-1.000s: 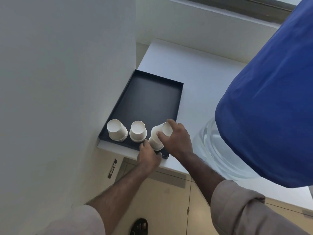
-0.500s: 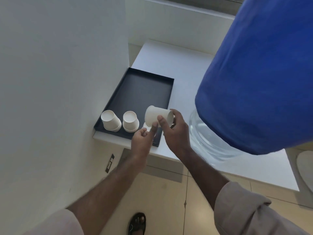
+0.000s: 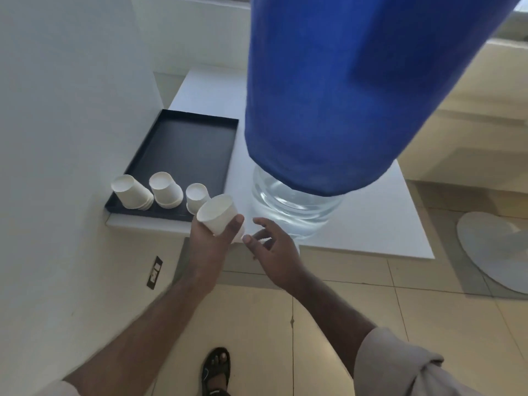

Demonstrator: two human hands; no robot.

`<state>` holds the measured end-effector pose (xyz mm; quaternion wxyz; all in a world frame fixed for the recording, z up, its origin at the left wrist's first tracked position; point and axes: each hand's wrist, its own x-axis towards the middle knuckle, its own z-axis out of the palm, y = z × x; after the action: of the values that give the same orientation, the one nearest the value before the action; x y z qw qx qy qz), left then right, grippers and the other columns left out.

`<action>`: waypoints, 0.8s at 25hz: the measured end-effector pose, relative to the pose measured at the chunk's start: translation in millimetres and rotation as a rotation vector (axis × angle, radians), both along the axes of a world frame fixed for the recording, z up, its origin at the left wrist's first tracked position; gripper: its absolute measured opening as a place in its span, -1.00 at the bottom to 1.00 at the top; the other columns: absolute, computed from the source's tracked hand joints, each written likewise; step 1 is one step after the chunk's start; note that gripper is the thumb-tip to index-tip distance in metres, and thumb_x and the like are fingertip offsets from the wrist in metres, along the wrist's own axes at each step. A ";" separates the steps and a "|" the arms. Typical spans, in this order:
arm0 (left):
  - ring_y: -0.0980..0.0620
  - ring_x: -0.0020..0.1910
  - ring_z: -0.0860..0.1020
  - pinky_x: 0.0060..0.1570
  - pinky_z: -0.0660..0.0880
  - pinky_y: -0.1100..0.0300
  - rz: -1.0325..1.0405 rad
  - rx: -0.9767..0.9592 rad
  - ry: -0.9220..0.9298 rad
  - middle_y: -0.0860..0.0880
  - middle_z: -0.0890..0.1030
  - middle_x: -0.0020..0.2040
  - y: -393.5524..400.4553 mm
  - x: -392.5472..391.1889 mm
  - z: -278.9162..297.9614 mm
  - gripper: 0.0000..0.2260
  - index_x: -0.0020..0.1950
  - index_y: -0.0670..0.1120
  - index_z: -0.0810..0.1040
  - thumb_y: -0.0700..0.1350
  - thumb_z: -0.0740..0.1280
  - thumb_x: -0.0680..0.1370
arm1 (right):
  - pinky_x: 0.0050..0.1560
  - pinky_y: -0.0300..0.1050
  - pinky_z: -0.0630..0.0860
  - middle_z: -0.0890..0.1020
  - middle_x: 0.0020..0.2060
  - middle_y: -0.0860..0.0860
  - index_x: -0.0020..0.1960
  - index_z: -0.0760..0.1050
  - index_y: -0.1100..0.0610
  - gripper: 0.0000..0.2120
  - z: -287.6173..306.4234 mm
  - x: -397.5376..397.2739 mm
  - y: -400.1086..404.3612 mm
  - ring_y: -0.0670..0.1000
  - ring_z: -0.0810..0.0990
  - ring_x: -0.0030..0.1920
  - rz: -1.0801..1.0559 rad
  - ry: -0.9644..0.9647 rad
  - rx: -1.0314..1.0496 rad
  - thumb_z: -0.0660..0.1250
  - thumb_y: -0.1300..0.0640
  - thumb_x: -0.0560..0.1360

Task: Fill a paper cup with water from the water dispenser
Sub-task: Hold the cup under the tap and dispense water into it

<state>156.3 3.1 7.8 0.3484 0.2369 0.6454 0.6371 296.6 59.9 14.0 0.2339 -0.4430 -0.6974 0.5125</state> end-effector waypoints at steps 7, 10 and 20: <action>0.18 0.02 0.61 -0.04 0.54 0.26 -0.029 -0.147 0.254 0.10 0.63 0.06 -21.1 59.0 -87.5 -0.41 0.17 0.24 0.42 -0.06 0.64 0.29 | -0.20 -0.12 0.50 0.56 -0.14 -0.07 0.06 0.60 0.05 -0.80 -26.8 82.1 20.5 -0.08 0.49 -0.24 -0.040 -0.303 0.488 0.39 0.17 0.44; 0.35 0.03 0.54 -0.11 0.47 0.36 -0.090 -0.214 0.312 0.26 0.58 0.02 -13.2 85.8 -128.3 -0.31 0.12 0.47 0.32 -0.11 0.60 0.27 | -0.17 -0.15 0.47 0.58 -0.06 -0.01 0.14 0.57 0.05 -0.69 -43.7 98.5 29.1 0.03 0.56 -0.13 0.057 -0.434 0.540 0.39 0.23 0.42; 0.22 -0.06 0.59 -0.13 0.56 0.28 -0.092 -0.270 0.204 0.20 0.59 -0.05 40.1 127.1 -192.7 -0.40 0.14 0.20 0.38 -0.10 0.64 0.28 | -0.13 -0.08 0.50 0.65 -0.05 0.03 0.11 0.58 0.15 -0.74 -74.0 86.4 47.1 0.12 0.60 -0.10 0.174 -0.587 0.825 0.43 0.19 0.43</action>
<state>283.4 43.2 -184.9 0.3386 0.2809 0.7455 0.5007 383.1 107.0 -60.1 0.1401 -0.3793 -0.9122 0.0665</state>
